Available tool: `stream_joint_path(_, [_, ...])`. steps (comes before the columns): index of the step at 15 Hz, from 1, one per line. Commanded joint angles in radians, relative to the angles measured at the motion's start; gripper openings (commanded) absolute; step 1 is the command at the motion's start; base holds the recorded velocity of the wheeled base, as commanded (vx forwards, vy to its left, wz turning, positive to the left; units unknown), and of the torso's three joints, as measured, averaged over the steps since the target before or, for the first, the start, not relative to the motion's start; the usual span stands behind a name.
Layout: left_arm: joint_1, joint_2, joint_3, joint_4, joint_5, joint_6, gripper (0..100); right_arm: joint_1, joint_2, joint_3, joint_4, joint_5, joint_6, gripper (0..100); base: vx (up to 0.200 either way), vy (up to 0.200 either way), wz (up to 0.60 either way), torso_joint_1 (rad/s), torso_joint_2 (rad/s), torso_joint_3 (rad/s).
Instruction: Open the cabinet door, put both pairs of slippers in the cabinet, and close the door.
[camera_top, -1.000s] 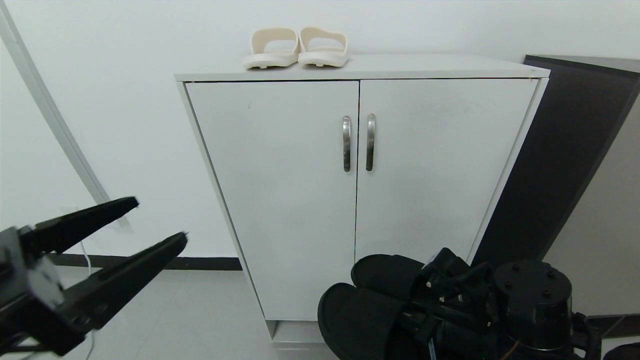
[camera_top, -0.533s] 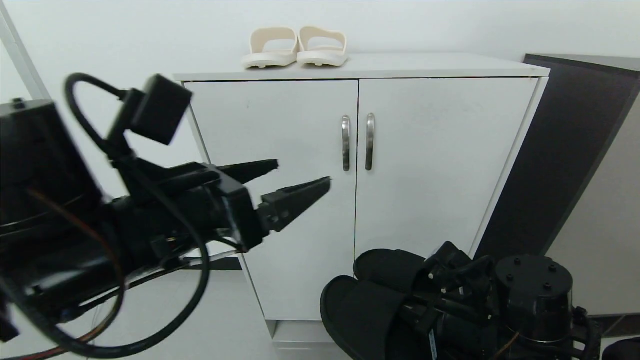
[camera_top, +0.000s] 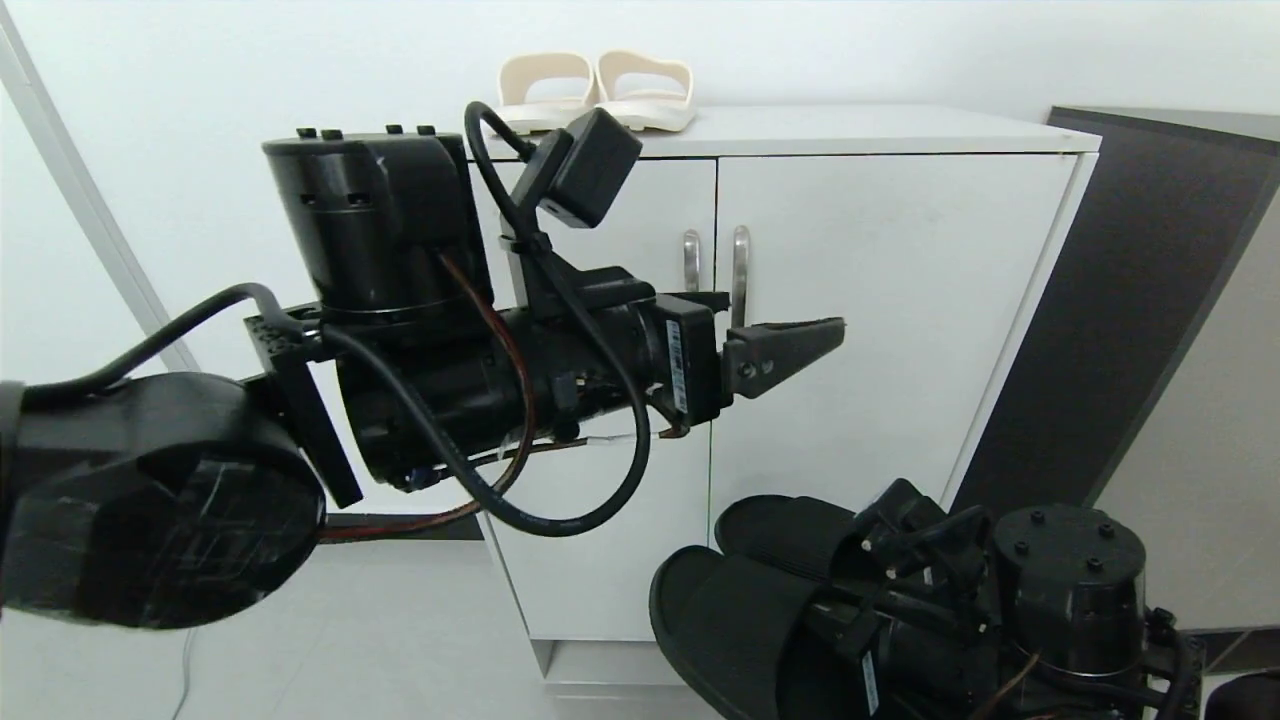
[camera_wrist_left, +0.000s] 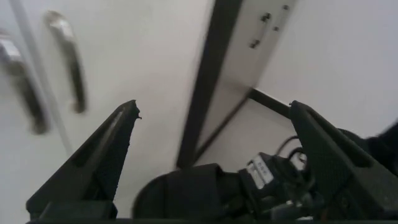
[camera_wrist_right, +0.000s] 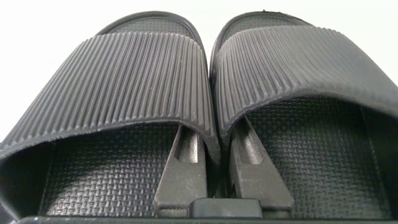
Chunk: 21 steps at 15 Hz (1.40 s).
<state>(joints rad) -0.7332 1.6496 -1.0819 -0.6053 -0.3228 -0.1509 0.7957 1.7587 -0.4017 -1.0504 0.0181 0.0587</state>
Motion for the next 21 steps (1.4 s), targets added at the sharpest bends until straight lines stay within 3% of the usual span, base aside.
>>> stream_joint_path(1, [0.021,0.053,-0.064,0.007,-0.065,-0.070,100,0.000,0.002,0.000,0.000,0.000,0.000,0,0.000,0.000,0.00,0.000,0.00,0.000])
stream_joint_path(2, [0.035,0.075,-0.092,0.007,-0.104,-0.105,100,0.000,0.004,0.000,0.000,-0.001,0.000,0,0.000,0.000,0.00,0.000,0.00,0.000])
stream_joint_path(5, [0.040,0.161,-0.165,0.007,-0.108,-0.124,100,-0.001,0.011,0.000,0.000,-0.001,-0.002,0,0.000,0.000,0.00,0.000,0.00,0.000])
stream_joint_path(12, [0.081,0.217,-0.227,0.025,-0.042,-0.121,100,-0.001,0.022,0.000,-0.002,-0.004,-0.005,0,0.000,0.000,0.00,0.000,0.00,0.000])
stream_joint_path(17, [0.103,0.234,-0.250,0.036,-0.038,-0.121,100,-0.003,0.022,-0.002,-0.002,-0.003,-0.005,0,0.000,0.000,0.00,0.000,0.00,0.000])
stream_joint_path(21, [0.106,0.299,-0.322,0.038,0.047,-0.121,100,-0.007,0.025,0.000,-0.002,-0.003,-0.005,0,0.000,0.000,0.00,0.000,0.00,0.000])
